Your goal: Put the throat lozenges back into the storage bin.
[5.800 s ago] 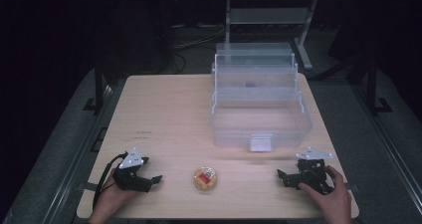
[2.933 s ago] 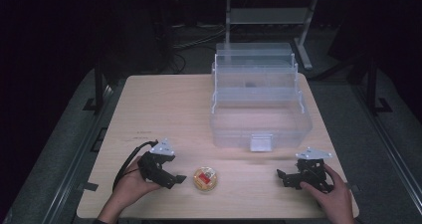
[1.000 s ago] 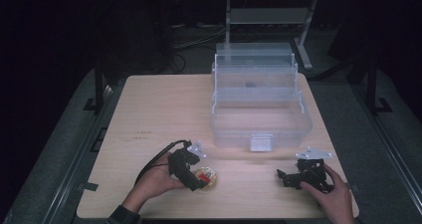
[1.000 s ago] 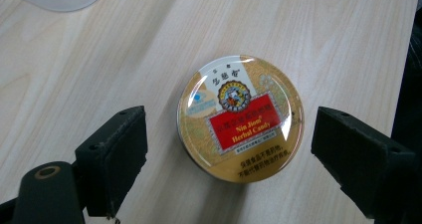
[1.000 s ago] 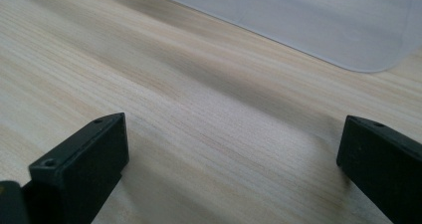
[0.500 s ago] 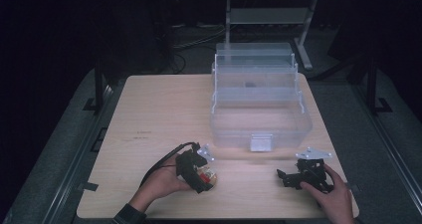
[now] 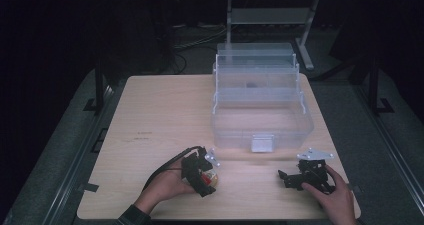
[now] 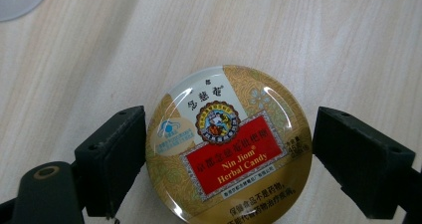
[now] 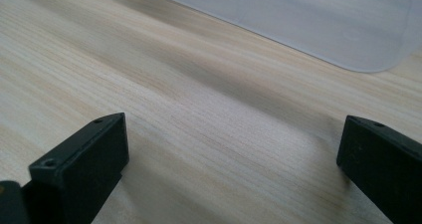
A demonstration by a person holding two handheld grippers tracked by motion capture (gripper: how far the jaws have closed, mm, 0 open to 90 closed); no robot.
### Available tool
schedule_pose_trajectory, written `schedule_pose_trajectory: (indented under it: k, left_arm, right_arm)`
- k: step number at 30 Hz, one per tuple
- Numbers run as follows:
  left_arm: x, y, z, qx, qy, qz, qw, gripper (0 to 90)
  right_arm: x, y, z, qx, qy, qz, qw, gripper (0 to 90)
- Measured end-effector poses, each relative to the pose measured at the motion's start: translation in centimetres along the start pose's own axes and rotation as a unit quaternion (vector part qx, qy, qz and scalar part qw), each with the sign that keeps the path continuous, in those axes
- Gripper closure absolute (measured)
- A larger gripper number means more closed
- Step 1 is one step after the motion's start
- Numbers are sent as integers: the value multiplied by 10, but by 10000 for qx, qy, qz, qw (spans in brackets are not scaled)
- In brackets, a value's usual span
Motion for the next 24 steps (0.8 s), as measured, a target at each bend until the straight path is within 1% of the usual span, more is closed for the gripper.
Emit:
schedule_pose_trajectory:
  k: [10,13,24]
  left_arm:
    - [1,3,1,-54,57,-136,9999,149]
    - [2,3,0,-83,48,-146,9998,184]
    - [2,2,0,-95,33,-154,9998,194]
  right_arm:
    - [0,0,0,0,-1,0,10000,0]
    - [0,0,0,0,-1,1,10000,0]
    - [0,0,0,0,-1,0,10000,0]
Point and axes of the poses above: each handheld gripper's, and its own axes: y roughly forward along the jaws, x roughly out of its underside, z roughly to its right, the point moved 2 cm from there along y, roughly forward along the jaws, and after that the axes turned 15 degrees about z, right-handed, at the moved point
